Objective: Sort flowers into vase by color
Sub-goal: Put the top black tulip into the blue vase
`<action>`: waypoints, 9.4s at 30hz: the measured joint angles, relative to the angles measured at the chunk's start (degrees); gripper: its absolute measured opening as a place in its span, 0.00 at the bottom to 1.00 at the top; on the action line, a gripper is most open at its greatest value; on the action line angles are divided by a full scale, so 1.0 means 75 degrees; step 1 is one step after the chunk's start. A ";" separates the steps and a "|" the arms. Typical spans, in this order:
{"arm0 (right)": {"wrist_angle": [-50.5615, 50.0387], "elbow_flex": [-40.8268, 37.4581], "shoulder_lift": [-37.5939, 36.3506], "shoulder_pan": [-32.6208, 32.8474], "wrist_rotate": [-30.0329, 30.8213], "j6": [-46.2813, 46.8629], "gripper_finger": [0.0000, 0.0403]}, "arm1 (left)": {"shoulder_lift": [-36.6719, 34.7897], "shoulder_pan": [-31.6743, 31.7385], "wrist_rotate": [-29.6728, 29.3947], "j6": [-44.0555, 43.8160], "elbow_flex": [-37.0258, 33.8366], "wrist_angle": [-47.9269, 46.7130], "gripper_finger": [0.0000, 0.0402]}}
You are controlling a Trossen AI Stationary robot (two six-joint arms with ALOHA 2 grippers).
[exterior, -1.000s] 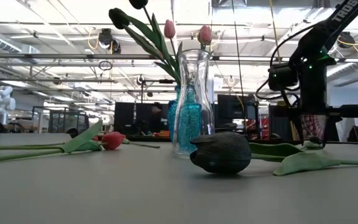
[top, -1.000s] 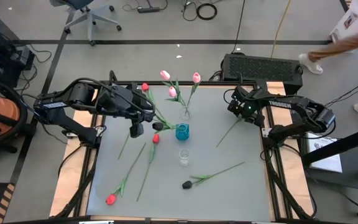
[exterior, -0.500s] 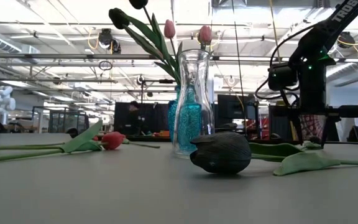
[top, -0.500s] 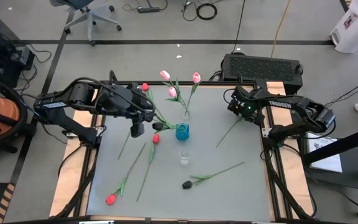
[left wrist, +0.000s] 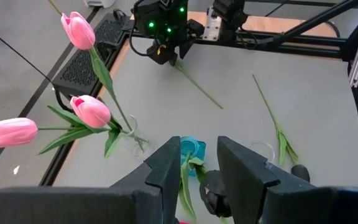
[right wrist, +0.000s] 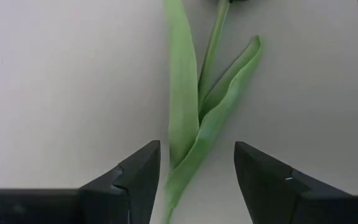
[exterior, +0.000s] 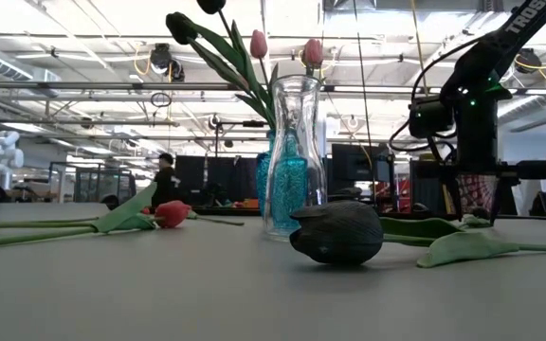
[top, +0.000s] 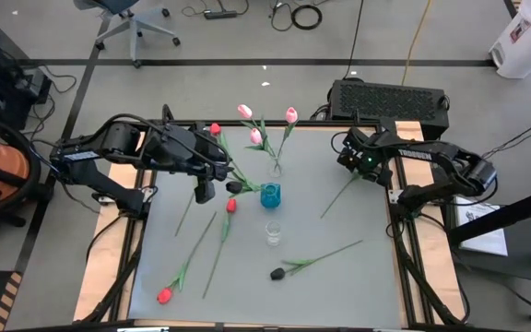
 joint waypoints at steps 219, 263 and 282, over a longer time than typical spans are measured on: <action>0.6394 0.4642 0.0547 0.5001 0.0408 -0.9012 0.01 | 0.0000 0.0001 -0.0236 0.0231 -0.0001 -0.0023 0.28; 0.6380 0.4634 0.0979 0.5071 0.0399 -0.8751 0.01 | 0.0003 0.0000 -0.0233 0.0213 -0.0001 -0.0017 0.28; 0.6377 0.4634 0.0978 0.5074 0.0364 -0.9095 0.19 | 0.0003 0.0000 -0.0233 0.0210 0.0000 -0.0017 0.28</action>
